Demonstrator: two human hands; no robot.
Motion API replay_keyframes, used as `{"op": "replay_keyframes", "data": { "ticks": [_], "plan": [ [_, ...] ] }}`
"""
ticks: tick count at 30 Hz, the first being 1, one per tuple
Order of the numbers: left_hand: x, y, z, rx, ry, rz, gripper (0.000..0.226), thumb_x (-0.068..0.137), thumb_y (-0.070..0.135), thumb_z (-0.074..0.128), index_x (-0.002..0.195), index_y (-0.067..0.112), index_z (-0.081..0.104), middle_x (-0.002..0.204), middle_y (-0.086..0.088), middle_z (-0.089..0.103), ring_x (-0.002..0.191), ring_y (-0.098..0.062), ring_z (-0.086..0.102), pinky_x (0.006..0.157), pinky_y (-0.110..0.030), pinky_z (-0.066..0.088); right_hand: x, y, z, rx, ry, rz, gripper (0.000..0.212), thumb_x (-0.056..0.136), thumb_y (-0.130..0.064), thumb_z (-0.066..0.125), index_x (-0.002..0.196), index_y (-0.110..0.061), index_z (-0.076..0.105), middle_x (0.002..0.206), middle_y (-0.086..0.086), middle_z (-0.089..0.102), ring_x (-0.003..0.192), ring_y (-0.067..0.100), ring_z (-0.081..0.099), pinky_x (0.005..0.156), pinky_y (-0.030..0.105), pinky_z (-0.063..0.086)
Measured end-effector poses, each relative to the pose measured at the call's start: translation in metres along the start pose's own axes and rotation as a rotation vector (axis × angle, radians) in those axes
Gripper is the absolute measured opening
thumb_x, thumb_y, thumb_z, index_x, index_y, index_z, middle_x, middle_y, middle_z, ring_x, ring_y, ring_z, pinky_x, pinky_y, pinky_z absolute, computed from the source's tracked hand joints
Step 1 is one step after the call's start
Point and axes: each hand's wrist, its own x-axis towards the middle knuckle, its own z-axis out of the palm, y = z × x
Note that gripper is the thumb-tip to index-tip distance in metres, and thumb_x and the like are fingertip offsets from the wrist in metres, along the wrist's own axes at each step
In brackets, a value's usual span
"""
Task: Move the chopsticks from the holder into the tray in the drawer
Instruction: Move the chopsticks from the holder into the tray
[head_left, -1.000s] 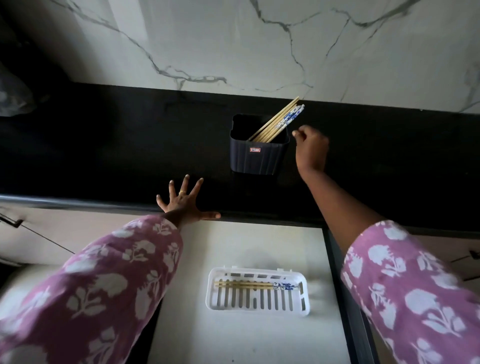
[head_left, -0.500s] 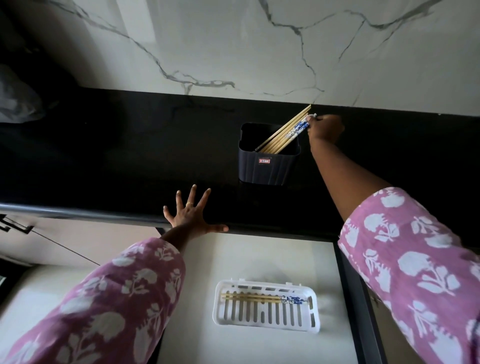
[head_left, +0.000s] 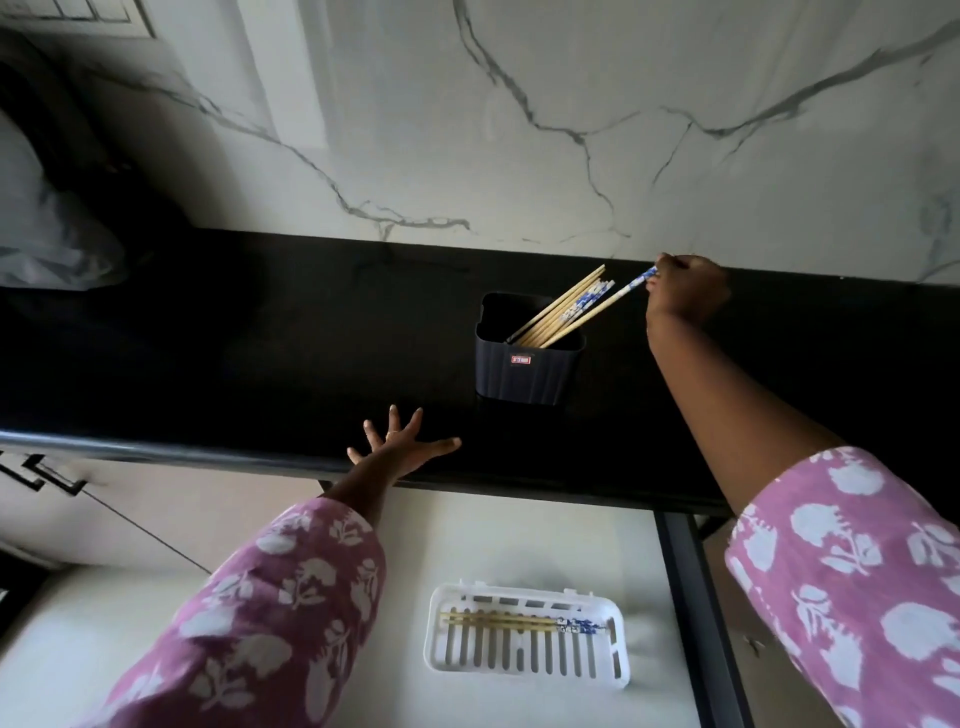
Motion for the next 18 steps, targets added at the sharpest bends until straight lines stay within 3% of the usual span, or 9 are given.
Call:
{"op": "replay_keyframes", "data": {
  "ticks": [3, 5, 7, 9, 12, 14, 15, 18],
  "plan": [
    [-0.007, 0.034, -0.013, -0.155, -0.003, 0.011, 0.084, 0.081, 0.071, 0.042, 0.148, 0.033, 0.007, 0.158, -0.001, -0.009, 0.142, -0.042, -0.007, 0.112, -0.061, 0.005, -0.004, -0.017, -0.025, 0.082, 0.067, 0.000, 0.020, 0.082, -0.013, 0.063, 0.092, 0.001, 0.072, 0.086, 0.020, 0.074, 0.077, 0.028, 0.072, 0.076, 0.041, 0.060],
    [-0.015, 0.063, -0.025, -0.377, 0.065, 0.107, 0.074, 0.089, 0.057, 0.045, 0.147, 0.018, 0.022, 0.157, -0.008, 0.013, 0.141, -0.037, 0.015, 0.112, -0.047, 0.020, -0.008, -0.023, -0.040, 0.201, 0.104, 0.035, 0.019, 0.081, -0.011, 0.063, 0.092, 0.002, 0.072, 0.087, 0.020, 0.074, 0.068, 0.024, 0.070, 0.075, 0.038, 0.060],
    [-0.028, 0.092, -0.037, -0.673, 0.116, 0.242, 0.057, 0.092, 0.045, 0.050, 0.135, 0.008, 0.043, 0.141, -0.012, 0.044, 0.128, -0.029, 0.042, 0.098, -0.032, 0.035, -0.019, -0.028, -0.054, 0.345, 0.137, 0.076, 0.017, 0.082, -0.007, 0.064, 0.092, 0.005, 0.071, 0.084, 0.023, 0.072, 0.052, 0.014, 0.064, 0.067, 0.031, 0.060],
    [-0.046, 0.118, -0.048, -0.879, 0.133, 0.383, 0.040, 0.093, 0.038, 0.052, 0.120, 0.009, 0.058, 0.118, -0.011, 0.059, 0.111, -0.024, 0.054, 0.087, -0.028, 0.038, -0.031, -0.026, -0.064, 0.479, 0.172, 0.166, 0.018, 0.081, -0.005, 0.066, 0.092, 0.008, 0.069, 0.085, 0.026, 0.071, 0.045, 0.008, 0.061, 0.058, 0.025, 0.059],
    [-0.070, 0.146, -0.062, -1.063, 0.156, 0.564, 0.026, 0.094, 0.031, 0.052, 0.099, 0.009, 0.066, 0.097, -0.007, 0.063, 0.095, -0.017, 0.057, 0.087, -0.030, 0.043, -0.052, -0.013, -0.076, 0.634, 0.180, 0.381, 0.023, 0.081, -0.009, 0.069, 0.098, 0.006, 0.067, 0.087, 0.017, 0.070, 0.050, 0.005, 0.062, 0.050, 0.015, 0.056],
    [-0.081, 0.159, -0.071, -1.165, 0.209, 0.584, 0.024, 0.094, 0.029, 0.052, 0.083, 0.012, 0.065, 0.090, -0.009, 0.063, 0.090, -0.019, 0.058, 0.086, -0.032, 0.044, -0.063, -0.003, -0.080, 0.669, 0.113, 0.407, 0.014, 0.086, -0.012, 0.064, 0.093, 0.000, 0.066, 0.090, 0.010, 0.065, 0.046, 0.002, 0.057, 0.048, 0.008, 0.049],
    [-0.086, 0.164, -0.074, -1.227, 0.241, 0.578, 0.023, 0.094, 0.028, 0.053, 0.082, 0.012, 0.064, 0.087, -0.007, 0.064, 0.091, -0.019, 0.059, 0.087, -0.033, 0.045, -0.070, -0.001, -0.082, 0.722, 0.110, 0.458, 0.008, 0.088, -0.010, 0.062, 0.086, -0.003, 0.064, 0.089, 0.009, 0.063, 0.046, 0.003, 0.057, 0.051, 0.007, 0.049],
    [-0.097, 0.173, -0.081, -1.386, 0.303, 0.587, 0.019, 0.093, 0.024, 0.054, 0.094, 0.010, 0.067, 0.089, -0.002, 0.067, 0.098, -0.019, 0.062, 0.093, -0.030, 0.045, -0.091, 0.016, -0.088, 0.825, 0.098, 0.649, 0.019, 0.090, -0.012, 0.061, 0.073, -0.006, 0.055, 0.078, 0.005, 0.058, 0.053, 0.008, 0.058, 0.054, 0.014, 0.054]
  ]
}}
